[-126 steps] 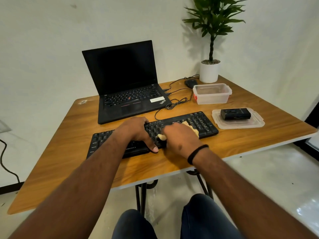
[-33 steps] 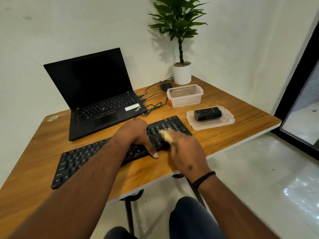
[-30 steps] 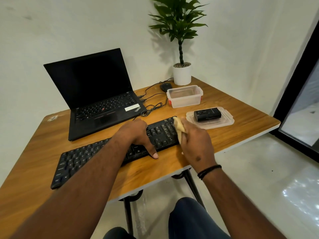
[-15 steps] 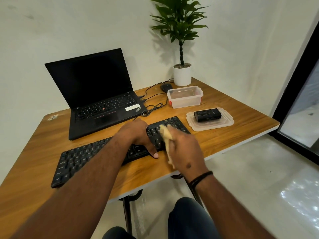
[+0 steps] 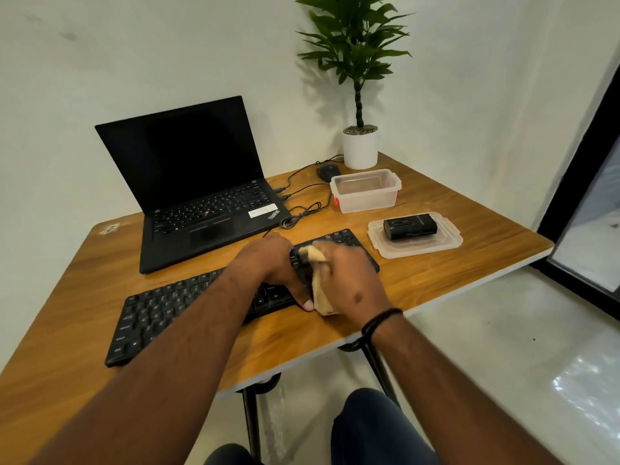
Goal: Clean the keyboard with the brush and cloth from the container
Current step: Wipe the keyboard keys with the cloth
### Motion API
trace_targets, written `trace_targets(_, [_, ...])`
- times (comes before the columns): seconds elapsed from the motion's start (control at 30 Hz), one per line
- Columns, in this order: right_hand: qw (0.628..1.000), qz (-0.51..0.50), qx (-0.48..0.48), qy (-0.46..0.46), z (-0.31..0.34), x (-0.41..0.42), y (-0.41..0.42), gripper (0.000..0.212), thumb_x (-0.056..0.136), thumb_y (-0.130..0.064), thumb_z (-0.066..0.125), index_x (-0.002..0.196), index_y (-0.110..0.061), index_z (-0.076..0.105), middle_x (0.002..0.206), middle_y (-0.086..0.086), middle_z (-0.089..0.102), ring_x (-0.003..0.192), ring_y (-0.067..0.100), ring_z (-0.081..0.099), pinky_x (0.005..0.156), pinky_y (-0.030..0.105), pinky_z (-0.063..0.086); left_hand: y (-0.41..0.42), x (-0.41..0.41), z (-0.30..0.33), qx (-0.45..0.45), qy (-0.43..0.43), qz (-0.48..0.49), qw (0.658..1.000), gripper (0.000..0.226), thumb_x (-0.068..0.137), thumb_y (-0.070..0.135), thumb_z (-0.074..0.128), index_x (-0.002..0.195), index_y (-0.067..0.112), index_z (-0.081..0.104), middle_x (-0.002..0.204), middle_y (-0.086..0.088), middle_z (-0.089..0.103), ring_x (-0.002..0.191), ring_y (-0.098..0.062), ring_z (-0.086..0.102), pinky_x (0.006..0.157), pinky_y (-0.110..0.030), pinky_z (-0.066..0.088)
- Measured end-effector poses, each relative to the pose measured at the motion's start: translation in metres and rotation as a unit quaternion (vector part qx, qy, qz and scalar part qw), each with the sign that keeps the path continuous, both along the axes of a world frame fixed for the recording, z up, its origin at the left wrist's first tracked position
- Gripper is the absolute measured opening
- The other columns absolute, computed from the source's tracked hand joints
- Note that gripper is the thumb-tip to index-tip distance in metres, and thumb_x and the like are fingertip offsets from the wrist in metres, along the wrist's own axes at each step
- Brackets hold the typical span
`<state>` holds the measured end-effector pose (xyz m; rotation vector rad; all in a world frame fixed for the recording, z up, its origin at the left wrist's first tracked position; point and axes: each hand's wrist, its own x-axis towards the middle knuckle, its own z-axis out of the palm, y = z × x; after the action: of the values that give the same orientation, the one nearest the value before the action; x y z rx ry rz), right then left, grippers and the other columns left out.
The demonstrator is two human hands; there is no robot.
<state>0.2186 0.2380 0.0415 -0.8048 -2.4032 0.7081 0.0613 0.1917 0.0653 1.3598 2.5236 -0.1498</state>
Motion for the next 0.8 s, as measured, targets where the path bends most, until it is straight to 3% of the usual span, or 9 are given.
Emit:
trace_targets(0.13, [0.986,-0.145,-0.007,0.083,0.020,-0.010,0.055,0.030,0.099,-0.010,0.052,0.127,-0.012,0.063,0.116,0.011,0.069,0.110,0.027,0.063,0.097,0.037,0.052,-0.003,-0.001,0.001,0.007,-0.018,0.012,1.000,0.129,0.017,0.076,0.086,0.130,0.021,0.057,0.122,0.002,0.057,0.108,-0.021,0.057,0.091,-0.044,0.055])
trace_targets(0.23, [0.979,-0.194,0.030,0.052,0.025,-0.020,0.077,0.024,0.099,-0.010,0.052,0.120,-0.010,0.064,0.114,0.013,0.070,0.107,0.028,0.064,0.093,0.038,0.051,-0.001,0.000,0.003,-0.003,-0.016,0.014,1.000,0.136,0.020,0.074,0.088,0.140,0.020,0.051,0.131,0.000,0.054,0.115,-0.023,0.055,0.095,-0.045,0.053])
trace_targets(0.33, [0.992,-0.111,0.023,-0.052,0.016,-0.038,0.063,0.022,0.098,-0.008,0.050,0.115,-0.009,0.063,0.113,0.014,0.067,0.104,0.029,0.062,0.090,0.037,0.049,-0.001,0.002,0.004,-0.006,-0.013,0.013,1.000,0.132,0.015,0.076,0.085,0.132,0.021,0.055,0.122,0.002,0.056,0.108,-0.021,0.057,0.090,-0.043,0.055])
trace_targets(0.43, [0.988,-0.015,0.038,-0.147,0.004,-0.053,0.032,0.020,0.097,-0.012,0.052,0.114,-0.008,0.062,0.115,0.015,0.064,0.109,0.031,0.058,0.094,0.040,0.047,-0.001,0.002,0.003,-0.005,-0.004,0.003,1.000,0.117,0.009,0.080,0.080,0.111,0.024,0.061,0.103,0.005,0.059,0.093,-0.018,0.059,0.081,-0.040,0.057])
trace_targets(0.53, [0.990,0.023,0.052,-0.129,-0.007,-0.058,0.012,0.019,0.095,-0.012,0.053,0.108,-0.009,0.066,0.106,0.014,0.067,0.100,0.031,0.061,0.086,0.040,0.050,-0.001,0.000,0.002,0.004,-0.001,-0.006,1.000,0.108,0.007,0.080,0.078,0.101,0.029,0.064,0.101,0.006,0.060,0.091,-0.017,0.059,0.078,-0.038,0.057])
trace_targets(0.7, [0.990,0.105,-0.037,-0.081,0.006,-0.030,0.025,0.026,0.092,-0.003,0.049,0.104,-0.011,0.071,0.100,0.011,0.070,0.093,0.028,0.063,0.079,0.033,0.051,-0.001,-0.006,-0.004,0.013,-0.020,-0.004,1.000,0.127,-0.007,0.089,0.069,0.107,0.034,0.065,0.106,0.009,0.062,0.094,-0.017,0.060,0.081,-0.040,0.057])
trace_targets(0.8, [1.000,0.008,0.006,0.004,0.014,-0.010,0.037,0.027,0.094,-0.007,0.052,0.113,-0.014,0.068,0.105,0.009,0.071,0.097,0.026,0.064,0.086,0.037,0.053,-0.002,-0.005,-0.003,0.015,-0.015,0.000,1.000,0.127,0.007,0.082,0.078,0.120,0.027,0.061,0.113,0.005,0.060,0.101,-0.019,0.059,0.085,-0.041,0.056])
